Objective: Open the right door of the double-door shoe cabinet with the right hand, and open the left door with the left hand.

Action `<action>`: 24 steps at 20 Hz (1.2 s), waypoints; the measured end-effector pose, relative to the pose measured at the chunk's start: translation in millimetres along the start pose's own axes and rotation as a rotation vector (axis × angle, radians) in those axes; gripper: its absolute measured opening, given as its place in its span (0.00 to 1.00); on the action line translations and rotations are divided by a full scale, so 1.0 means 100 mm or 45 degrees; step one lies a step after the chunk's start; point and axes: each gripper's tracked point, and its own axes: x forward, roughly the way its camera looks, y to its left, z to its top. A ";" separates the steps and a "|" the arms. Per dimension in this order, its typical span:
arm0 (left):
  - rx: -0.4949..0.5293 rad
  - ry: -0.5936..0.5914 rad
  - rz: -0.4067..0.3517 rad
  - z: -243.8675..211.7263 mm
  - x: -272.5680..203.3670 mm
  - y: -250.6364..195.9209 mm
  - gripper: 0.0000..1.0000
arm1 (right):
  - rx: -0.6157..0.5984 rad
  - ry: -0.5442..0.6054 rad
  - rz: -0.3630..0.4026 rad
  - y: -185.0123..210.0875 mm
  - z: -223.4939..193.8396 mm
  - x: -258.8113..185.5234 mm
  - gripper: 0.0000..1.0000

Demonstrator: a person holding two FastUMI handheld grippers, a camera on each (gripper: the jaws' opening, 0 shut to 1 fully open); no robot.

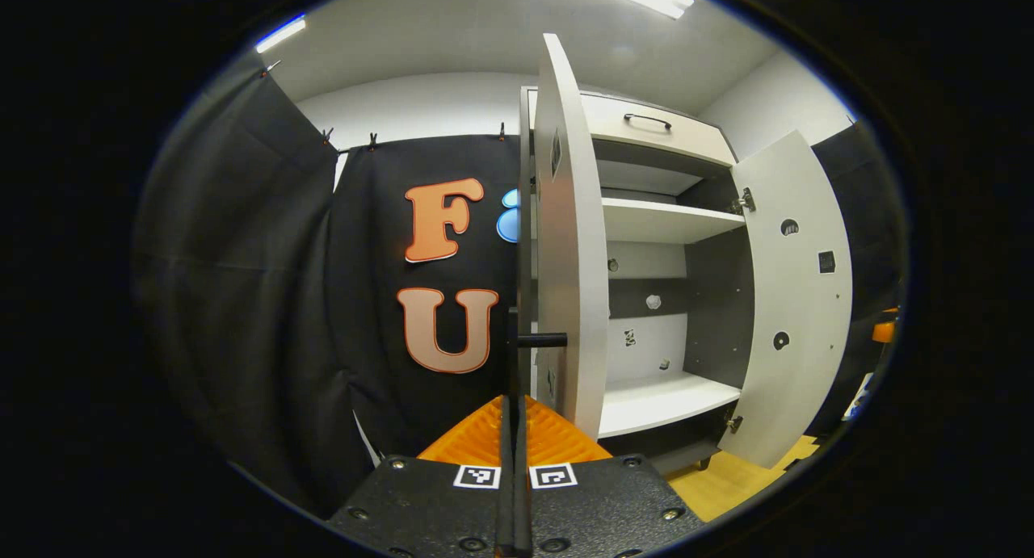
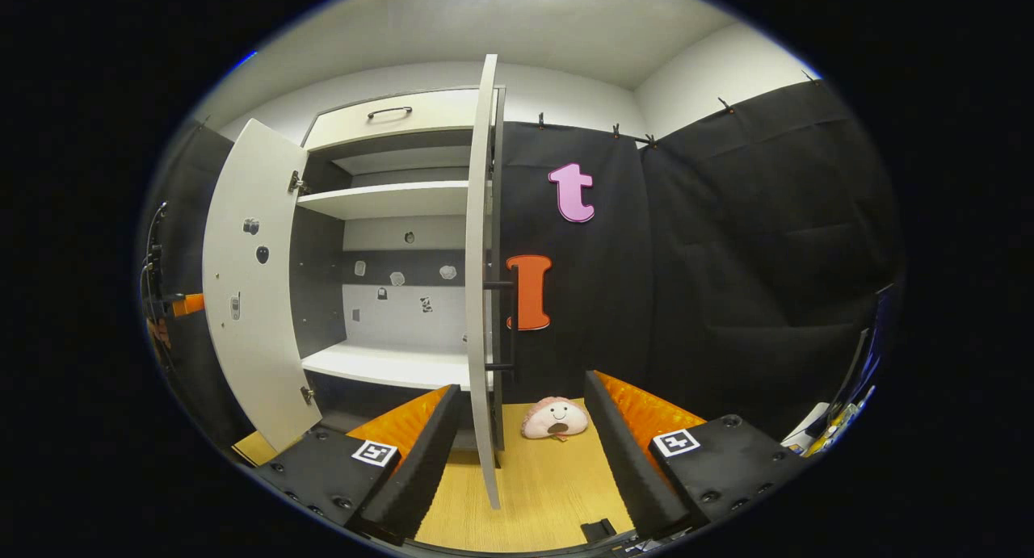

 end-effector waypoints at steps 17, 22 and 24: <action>-0.097 -0.121 0.095 0.24 -0.28 -0.25 0.12 | 0.029 -0.065 0.058 0.23 0.11 -0.08 0.92; -0.111 -0.092 0.110 0.19 -0.30 -0.26 0.72 | 0.026 -0.084 0.048 0.21 0.17 -0.12 0.92; -0.116 -0.072 0.119 0.16 -0.30 -0.25 0.95 | 0.020 -0.089 0.046 0.21 0.18 -0.12 0.92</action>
